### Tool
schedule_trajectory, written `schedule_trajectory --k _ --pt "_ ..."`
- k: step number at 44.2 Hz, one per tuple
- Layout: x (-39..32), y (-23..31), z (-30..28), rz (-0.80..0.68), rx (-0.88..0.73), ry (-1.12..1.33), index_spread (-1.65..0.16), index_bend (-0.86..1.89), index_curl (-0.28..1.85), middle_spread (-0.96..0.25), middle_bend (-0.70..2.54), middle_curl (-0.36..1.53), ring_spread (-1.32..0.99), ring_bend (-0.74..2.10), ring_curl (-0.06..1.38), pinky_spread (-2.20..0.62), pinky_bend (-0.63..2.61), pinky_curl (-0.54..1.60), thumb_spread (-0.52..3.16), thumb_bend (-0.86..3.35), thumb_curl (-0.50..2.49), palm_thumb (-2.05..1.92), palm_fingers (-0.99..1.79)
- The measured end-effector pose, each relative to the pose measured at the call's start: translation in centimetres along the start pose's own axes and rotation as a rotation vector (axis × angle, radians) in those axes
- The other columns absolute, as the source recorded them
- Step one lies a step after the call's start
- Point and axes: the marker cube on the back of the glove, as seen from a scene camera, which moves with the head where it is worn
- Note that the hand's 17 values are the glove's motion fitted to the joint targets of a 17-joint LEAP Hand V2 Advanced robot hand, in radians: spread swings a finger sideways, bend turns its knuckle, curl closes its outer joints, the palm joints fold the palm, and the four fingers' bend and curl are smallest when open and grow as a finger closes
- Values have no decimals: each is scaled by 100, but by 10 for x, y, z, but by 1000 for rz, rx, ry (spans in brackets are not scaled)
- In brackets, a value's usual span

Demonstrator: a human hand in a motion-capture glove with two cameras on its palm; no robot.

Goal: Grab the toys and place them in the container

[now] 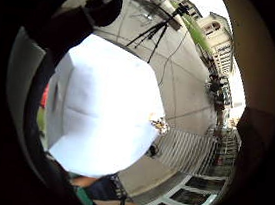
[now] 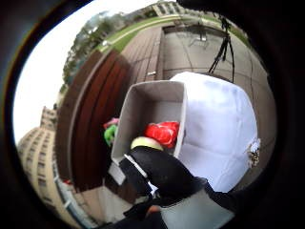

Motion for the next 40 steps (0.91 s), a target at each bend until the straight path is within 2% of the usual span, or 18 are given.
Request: schedule_trajectory --k 14,17,23,29,31,33,36,40 --pt "163 34 19 149 -50 63 -33 12 30 -7 16 43 -6 52 29 -5 117 37 93 -9 30 -10 -14" --pt "194 37 28 182 -28 82 -33 12 29 -7 17 42 -7 51 29 -4 115 36 94 -8 29 -10 -13" --pt "251 58 57 212 -83 92 -33 11 27 -6 17 41 -8 48 28 -4 112 35 94 -8 27 -10 -14" --pt "291 83 92 245 -204 82 -32 8 24 -6 18 40 -9 44 27 -2 110 34 90 -9 25 -11 -16" --pt "300 91 100 209 -235 67 -32 8 24 -6 18 40 -9 43 27 -2 110 34 90 -9 25 -11 -15" --pt "309 95 113 205 -224 55 -32 7 23 -6 18 40 -9 42 27 -2 109 34 89 -9 25 -11 -16" --pt "319 89 136 282 -141 57 -31 7 21 -6 18 40 -9 41 27 -1 107 33 88 -9 24 -11 -17" --pt "331 99 160 260 -179 45 -31 6 19 -5 19 40 -9 42 28 0 101 32 87 -9 24 -11 -18"
